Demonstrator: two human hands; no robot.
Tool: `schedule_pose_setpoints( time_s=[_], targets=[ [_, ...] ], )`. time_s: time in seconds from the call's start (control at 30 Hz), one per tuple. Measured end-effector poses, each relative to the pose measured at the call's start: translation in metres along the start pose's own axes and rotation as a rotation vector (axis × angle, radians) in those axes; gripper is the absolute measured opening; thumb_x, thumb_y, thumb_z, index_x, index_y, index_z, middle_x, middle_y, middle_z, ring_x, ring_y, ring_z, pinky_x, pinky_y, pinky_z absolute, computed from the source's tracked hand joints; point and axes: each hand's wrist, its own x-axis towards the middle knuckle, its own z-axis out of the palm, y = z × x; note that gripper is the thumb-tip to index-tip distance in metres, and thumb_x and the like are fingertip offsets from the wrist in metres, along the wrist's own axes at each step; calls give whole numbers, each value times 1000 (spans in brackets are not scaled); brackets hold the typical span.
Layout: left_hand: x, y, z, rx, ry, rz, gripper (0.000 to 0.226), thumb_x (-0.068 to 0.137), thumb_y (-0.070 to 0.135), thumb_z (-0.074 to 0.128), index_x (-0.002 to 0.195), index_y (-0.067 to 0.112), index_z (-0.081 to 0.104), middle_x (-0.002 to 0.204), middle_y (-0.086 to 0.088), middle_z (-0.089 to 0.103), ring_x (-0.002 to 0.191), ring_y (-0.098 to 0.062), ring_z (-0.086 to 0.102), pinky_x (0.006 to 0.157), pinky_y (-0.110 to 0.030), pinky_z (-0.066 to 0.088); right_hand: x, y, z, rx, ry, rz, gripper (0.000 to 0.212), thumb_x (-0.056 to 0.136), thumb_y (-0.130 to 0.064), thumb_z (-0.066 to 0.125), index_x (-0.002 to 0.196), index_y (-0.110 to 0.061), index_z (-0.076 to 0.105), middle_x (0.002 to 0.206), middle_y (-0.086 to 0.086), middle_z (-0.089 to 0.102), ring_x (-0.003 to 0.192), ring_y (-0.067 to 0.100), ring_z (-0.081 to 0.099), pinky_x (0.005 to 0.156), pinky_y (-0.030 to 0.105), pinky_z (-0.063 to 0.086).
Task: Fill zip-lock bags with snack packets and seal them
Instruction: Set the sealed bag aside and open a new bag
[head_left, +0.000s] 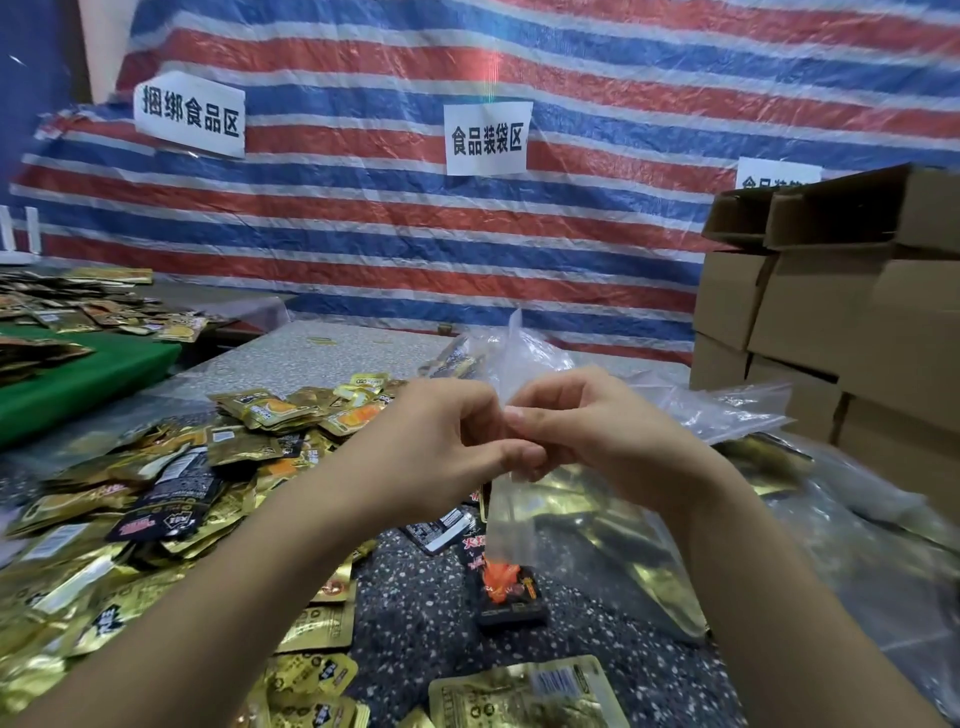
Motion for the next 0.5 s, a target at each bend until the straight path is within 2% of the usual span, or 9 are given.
schedule_pose_setpoints(
  time_s=[0.13,0.27,0.33,0.37,0.43,0.5],
  targets=[
    [0,0,0,34,-43,-24,30,83,31,76,66,12,61,56,4,49,50,-5,37,48,-23,29,1,3,1,-15,-41,8,15,84,-22,67,79,-9,72,68,10,66,64,19,66,64,29,53],
    [-1,0,-4,-67,-109,-53,28,88,23,72,64,15,61,57,-1,52,54,-15,43,53,-33,35,1,6,-1,-5,-59,25,16,82,-25,67,78,-10,71,70,9,68,65,21,66,64,27,53],
    [-2,3,-5,-165,-125,-49,21,92,20,67,75,8,69,69,-23,63,58,-32,51,57,-46,45,1,5,-2,38,-54,23,18,83,-25,67,79,-8,69,69,9,68,63,19,65,63,26,52],
    [-2,5,-6,-213,-109,-62,21,94,19,64,81,4,70,76,-31,63,59,-35,53,59,-51,48,1,4,-2,58,-34,17,18,85,-24,66,78,-8,69,68,9,67,61,19,64,61,25,51],
    [0,3,-10,-264,-19,-130,24,97,21,58,83,5,70,72,-26,66,58,-27,52,53,-46,49,4,3,-3,64,101,22,19,89,-15,67,72,-9,68,62,8,63,54,17,61,55,25,48],
    [3,-4,-17,-269,130,-258,28,99,25,55,79,11,69,60,-8,66,57,-22,56,54,-35,47,7,5,-9,-14,368,53,30,90,-4,62,60,-10,61,51,5,56,45,16,56,49,26,44]
  ],
)
